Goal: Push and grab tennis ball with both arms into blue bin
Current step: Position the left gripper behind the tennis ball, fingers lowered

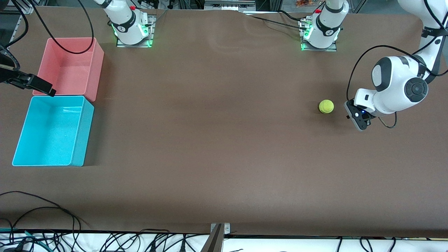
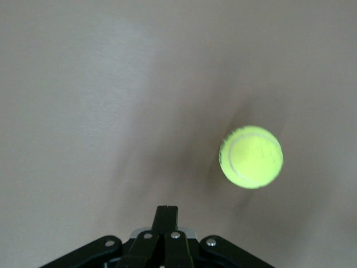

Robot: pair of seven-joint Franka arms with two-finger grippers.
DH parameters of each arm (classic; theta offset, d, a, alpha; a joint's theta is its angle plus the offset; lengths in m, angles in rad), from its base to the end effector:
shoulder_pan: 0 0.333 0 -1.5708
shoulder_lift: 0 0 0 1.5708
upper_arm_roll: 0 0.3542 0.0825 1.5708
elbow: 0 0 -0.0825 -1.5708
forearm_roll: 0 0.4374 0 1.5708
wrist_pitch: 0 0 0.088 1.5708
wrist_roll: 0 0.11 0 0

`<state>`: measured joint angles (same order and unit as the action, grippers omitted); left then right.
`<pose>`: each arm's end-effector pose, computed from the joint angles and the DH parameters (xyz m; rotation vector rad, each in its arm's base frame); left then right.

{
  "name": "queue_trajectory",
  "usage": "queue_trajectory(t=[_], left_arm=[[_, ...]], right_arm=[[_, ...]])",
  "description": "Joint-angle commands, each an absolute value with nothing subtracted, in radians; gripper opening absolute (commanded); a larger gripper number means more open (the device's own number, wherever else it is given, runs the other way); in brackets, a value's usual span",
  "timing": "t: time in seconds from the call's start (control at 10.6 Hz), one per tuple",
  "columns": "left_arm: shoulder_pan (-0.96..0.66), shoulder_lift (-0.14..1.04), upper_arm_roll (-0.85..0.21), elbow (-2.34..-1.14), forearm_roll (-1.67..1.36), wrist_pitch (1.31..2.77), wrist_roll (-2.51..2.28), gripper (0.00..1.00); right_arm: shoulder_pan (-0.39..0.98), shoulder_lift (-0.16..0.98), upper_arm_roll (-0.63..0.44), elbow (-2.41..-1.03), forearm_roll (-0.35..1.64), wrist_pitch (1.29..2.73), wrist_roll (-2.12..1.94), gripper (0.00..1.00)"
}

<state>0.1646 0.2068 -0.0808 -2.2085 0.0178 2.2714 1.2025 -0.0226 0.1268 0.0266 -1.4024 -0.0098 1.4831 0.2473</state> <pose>0.5749 0.0487 0.2694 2.5737 -1.6327 -0.1713 0.6430 0.0002 0.6606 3.1054 -0.3809 -0.0702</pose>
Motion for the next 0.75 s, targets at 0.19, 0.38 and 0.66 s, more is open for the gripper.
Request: queue_trajectory(t=[0.19, 0.38, 0.66], left_arm=[[0.209, 0.179, -0.084, -2.275, 0.012, 2.301, 1.549, 0.00], [0.207, 0.164, -0.083, -2.350, 0.012, 2.435, 1.549, 0.00], [0.198, 0.153, -0.084, -2.404, 0.012, 2.532, 1.539, 0.00]], right_arm=[[-0.028, 0.121, 0.029, -1.413, 0.008, 1.489, 0.239, 1.00], [-0.028, 0.121, 0.029, -1.413, 0.008, 1.489, 0.239, 1.00], [-0.028, 0.121, 0.029, -1.413, 0.008, 1.488, 0.238, 1.00]])
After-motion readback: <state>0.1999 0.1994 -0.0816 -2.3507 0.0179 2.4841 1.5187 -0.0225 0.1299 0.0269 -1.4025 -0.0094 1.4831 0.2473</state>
